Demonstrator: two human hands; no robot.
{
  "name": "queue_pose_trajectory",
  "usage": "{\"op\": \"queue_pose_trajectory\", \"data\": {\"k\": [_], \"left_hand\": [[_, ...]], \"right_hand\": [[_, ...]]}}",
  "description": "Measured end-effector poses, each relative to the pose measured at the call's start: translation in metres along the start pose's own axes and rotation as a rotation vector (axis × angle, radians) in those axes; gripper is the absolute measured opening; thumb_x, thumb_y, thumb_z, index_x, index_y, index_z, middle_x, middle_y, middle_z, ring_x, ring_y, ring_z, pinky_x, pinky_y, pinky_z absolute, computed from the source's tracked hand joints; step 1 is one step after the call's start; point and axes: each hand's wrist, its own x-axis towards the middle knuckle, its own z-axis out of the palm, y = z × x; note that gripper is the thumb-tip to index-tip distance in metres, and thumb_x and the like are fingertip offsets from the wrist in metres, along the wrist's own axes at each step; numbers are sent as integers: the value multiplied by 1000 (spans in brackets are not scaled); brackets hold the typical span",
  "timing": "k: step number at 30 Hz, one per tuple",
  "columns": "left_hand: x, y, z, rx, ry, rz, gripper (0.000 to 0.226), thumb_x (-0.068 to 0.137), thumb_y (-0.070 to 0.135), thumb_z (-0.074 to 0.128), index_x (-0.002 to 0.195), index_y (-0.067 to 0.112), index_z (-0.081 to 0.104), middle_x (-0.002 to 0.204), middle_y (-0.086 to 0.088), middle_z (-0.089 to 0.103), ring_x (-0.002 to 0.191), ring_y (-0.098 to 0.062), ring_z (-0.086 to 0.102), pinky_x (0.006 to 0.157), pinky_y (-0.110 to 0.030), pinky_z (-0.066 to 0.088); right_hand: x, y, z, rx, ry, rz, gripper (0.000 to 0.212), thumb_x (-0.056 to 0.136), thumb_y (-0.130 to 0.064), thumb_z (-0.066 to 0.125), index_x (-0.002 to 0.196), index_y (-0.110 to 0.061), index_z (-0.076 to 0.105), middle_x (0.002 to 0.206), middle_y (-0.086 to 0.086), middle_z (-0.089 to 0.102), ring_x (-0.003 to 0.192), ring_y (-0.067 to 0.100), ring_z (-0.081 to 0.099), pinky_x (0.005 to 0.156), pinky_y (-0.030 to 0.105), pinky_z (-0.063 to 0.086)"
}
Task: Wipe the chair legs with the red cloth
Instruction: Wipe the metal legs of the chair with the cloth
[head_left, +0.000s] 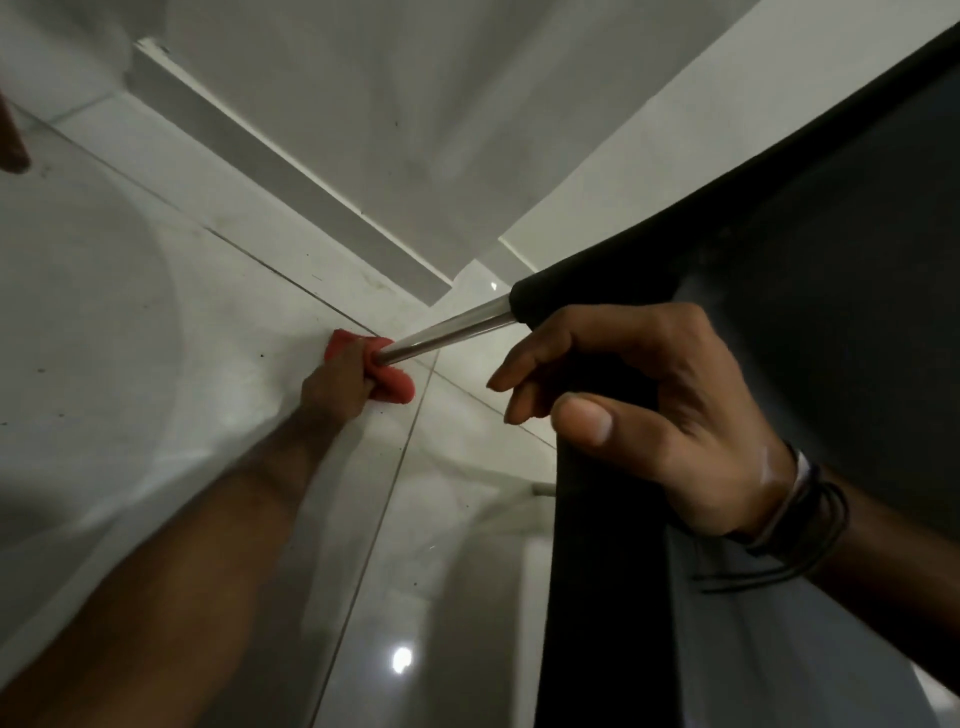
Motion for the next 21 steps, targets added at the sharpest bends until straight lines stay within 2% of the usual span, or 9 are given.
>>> {"op": "queue_pose_trajectory", "data": {"k": [1, 4, 6, 8, 10, 12, 15, 18, 21], "left_hand": [[4, -7, -1, -85, 9, -50, 11, 107, 22, 70, 110, 33, 73, 85, 5, 86, 80, -12, 84, 59, -1, 56], [7, -10, 2, -237, 101, -201, 37, 110, 48, 49, 116, 20, 73, 83, -2, 89, 76, -10, 86, 80, -26, 61], [5, -13, 3, -279, 96, -190, 39, 111, 49, 46, 114, 21, 72, 78, 4, 88, 67, -2, 84, 75, -25, 58], [7, -15, -1, -195, 33, -122, 40, 115, 50, 45, 117, 22, 73, 82, 13, 88, 71, 4, 83, 83, -28, 64], [8, -9, -9, 7, -49, 31, 39, 109, 63, 55, 116, 28, 71, 87, 22, 86, 75, 10, 81, 90, -30, 65], [7, 13, -18, 202, -106, 187, 53, 94, 82, 58, 116, 34, 67, 87, 19, 86, 77, 8, 81, 90, -32, 66], [-4, 66, -25, 355, -67, 571, 77, 94, 93, 37, 127, 27, 59, 102, 12, 76, 86, -4, 73, 86, -37, 66], [-22, 126, -14, 307, 198, 1014, 48, 100, 51, 66, 137, 23, 54, 102, -3, 75, 86, -3, 56, 77, -17, 52], [-34, 151, -5, 222, 321, 1104, 50, 94, 42, 70, 135, 19, 53, 101, -14, 81, 93, -15, 62, 77, -26, 49]], "right_hand": [[0, 1, 1, -1, 7, -1, 37, 82, -38, 60, 95, -7, 77, 84, 2, 79, 76, 17, 76, 70, 22, 57], [-1, 0, 0, -18, 12, 6, 39, 81, -38, 60, 95, -7, 77, 83, 5, 79, 75, 20, 77, 69, 31, 63], [0, 0, -1, -50, 18, 27, 43, 79, -41, 60, 96, -5, 77, 81, 8, 79, 74, 23, 78, 68, 43, 64], [0, 0, -2, -64, 9, 41, 45, 79, -42, 60, 96, -4, 78, 80, 10, 79, 73, 23, 78, 66, 45, 63], [1, 0, -2, -60, -2, 46, 45, 78, -40, 60, 95, -3, 78, 79, 9, 79, 72, 21, 77, 65, 36, 62], [1, 0, -2, -53, -5, 40, 43, 78, -39, 59, 94, -3, 77, 78, 9, 79, 71, 19, 77, 64, 27, 58], [2, 2, -2, -58, 1, 5, 40, 79, -36, 58, 94, -4, 76, 78, 12, 78, 71, 21, 76, 62, 32, 59], [1, 4, -2, -51, 15, 7, 37, 80, -36, 59, 94, -6, 75, 79, 16, 77, 73, 27, 76, 63, 43, 59], [0, 3, -1, -42, 7, 8, 38, 80, -35, 59, 93, -4, 75, 80, 15, 77, 73, 25, 75, 65, 41, 59]]}}
